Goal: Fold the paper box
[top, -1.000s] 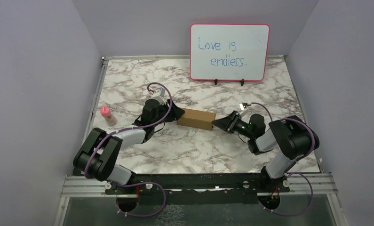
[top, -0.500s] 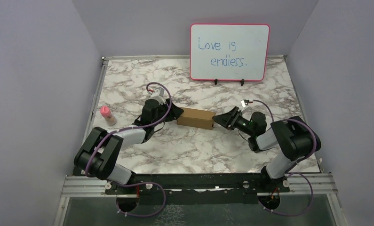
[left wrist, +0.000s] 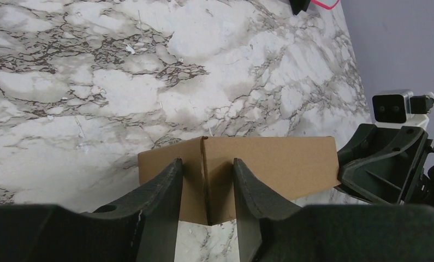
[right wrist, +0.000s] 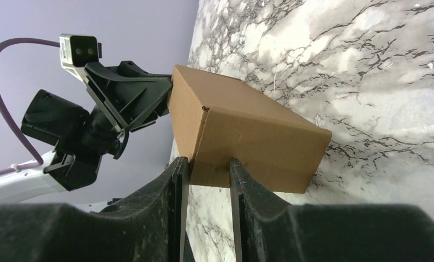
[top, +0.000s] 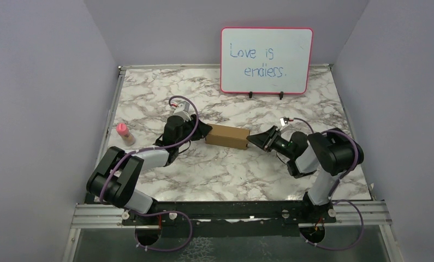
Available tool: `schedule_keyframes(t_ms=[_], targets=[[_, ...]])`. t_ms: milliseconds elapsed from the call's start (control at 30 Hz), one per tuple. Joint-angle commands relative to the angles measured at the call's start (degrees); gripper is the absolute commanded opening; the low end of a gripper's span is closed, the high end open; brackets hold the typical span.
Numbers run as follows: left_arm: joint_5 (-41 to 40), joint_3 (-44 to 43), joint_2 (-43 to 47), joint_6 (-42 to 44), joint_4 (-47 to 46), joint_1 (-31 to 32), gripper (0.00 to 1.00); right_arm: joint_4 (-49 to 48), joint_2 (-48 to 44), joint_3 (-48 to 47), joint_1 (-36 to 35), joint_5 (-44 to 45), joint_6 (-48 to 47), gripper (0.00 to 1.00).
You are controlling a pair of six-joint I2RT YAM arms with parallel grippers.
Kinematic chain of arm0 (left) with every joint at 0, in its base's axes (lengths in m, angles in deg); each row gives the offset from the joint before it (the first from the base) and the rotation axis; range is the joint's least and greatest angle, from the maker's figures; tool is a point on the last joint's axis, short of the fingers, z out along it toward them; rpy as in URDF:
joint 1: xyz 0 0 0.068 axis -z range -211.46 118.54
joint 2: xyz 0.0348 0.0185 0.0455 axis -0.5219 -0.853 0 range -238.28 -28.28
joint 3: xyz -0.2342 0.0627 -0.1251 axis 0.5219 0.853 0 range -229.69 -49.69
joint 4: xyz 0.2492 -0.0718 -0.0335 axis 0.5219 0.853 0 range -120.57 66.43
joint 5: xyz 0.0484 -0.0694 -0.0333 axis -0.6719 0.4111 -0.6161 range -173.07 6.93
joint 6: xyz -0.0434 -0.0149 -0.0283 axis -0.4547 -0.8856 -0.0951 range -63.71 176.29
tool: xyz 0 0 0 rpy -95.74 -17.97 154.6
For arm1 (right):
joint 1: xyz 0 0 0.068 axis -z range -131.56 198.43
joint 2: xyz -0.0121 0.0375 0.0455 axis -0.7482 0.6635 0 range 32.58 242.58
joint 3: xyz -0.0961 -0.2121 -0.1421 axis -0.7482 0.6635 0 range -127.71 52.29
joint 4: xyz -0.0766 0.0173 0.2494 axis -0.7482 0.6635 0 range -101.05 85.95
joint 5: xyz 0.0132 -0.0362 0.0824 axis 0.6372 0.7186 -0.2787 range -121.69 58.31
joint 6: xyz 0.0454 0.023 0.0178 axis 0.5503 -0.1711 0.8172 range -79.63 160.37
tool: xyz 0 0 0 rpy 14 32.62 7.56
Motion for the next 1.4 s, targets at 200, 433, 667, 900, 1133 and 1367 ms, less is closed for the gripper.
schedule_keyframes(t_ms=[200,433,667,900,1133,1367], targets=[[0.1,1.0,-0.2,0.6,2.6,-0.6,0.39,29.3,-15.1,-6.4,0.0,1.0,-16.3,0.64],[-0.3,-0.8,2.9,0.2,2.8,-2.0,0.55,52.9,-25.6,-15.3,0.0,2.2,-30.1,0.86],[-1.3,-5.7,8.1,8.2,11.4,-2.2,0.71,68.4,-31.7,-22.6,0.0,4.7,-40.5,0.92],[-0.2,-16.7,8.9,19.6,32.5,-0.8,0.92,67.2,-39.6,-19.2,0.0,7.3,-43.6,0.92],[1.0,-23.8,8.5,26.9,39.5,-0.7,0.99,59.1,-46.1,-12.0,0.0,9.5,-42.5,0.93],[-3.1,-28.3,6.3,40.6,43.9,3.6,0.99,63.3,-50.9,-11.6,-1.0,13.1,-41.8,0.93]])
